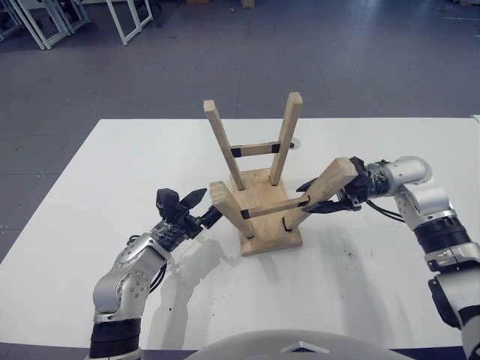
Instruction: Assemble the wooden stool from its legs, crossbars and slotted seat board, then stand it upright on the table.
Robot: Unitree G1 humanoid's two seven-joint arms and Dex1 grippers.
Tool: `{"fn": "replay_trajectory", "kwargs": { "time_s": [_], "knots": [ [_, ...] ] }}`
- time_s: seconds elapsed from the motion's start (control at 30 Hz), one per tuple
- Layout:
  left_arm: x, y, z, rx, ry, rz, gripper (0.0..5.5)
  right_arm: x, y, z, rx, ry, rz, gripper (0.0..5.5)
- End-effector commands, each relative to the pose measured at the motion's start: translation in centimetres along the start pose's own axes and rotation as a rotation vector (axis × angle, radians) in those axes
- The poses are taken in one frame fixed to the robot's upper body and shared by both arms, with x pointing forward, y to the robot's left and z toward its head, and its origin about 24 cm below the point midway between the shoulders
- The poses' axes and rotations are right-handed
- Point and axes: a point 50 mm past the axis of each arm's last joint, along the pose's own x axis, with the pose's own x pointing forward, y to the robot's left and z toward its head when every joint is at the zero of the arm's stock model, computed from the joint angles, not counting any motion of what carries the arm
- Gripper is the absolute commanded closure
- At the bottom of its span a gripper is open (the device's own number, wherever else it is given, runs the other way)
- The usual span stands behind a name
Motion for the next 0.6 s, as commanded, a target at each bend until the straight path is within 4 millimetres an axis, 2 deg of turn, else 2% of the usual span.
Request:
{"fn": "replay_trajectory", "kwargs": {
  "time_s": [0.03, 0.17, 0.27, 0.33, 0.43, 0.53, 0.6],
  "knots": [
    [-0.5, 0.3, 0.4, 0.024, 0.003, 0.019, 0.02, 1.1, -0.1, -1.8, 0.050, 0.152, -0.152, 3.48],
    [-1.5, 1.8, 1.2, 0.057, -0.002, 0.109, 0.02, 1.0, -0.6, -4.6, 0.168, 0.325, -0.492, 3.48],
    [-2.4, 3.1, 1.6, 0.090, 0.033, 0.213, 0.02, 1.9, 0.4, -5.5, 0.256, 0.354, -0.560, 3.48],
    [-2.5, 3.0, 1.7, 0.105, 0.046, 0.221, 0.02, 2.3, 0.9, -5.4, 0.309, 0.336, -0.571, 3.48],
    [-1.3, 0.1, 2.2, 0.062, 0.050, 0.072, 0.02, 2.2, 1.1, -5.3, 0.421, 0.286, -0.621, 3.48],
    [0.3, -2.7, 3.7, 0.024, -0.001, -0.040, 0.02, 1.9, 1.1, -5.7, 0.510, 0.232, -0.682, 3.48],
    [1.7, -4.7, 4.9, 0.038, -0.061, -0.081, 0.02, 2.0, 1.9, -6.5, 0.554, 0.206, -0.698, 3.48]
  ]
}}
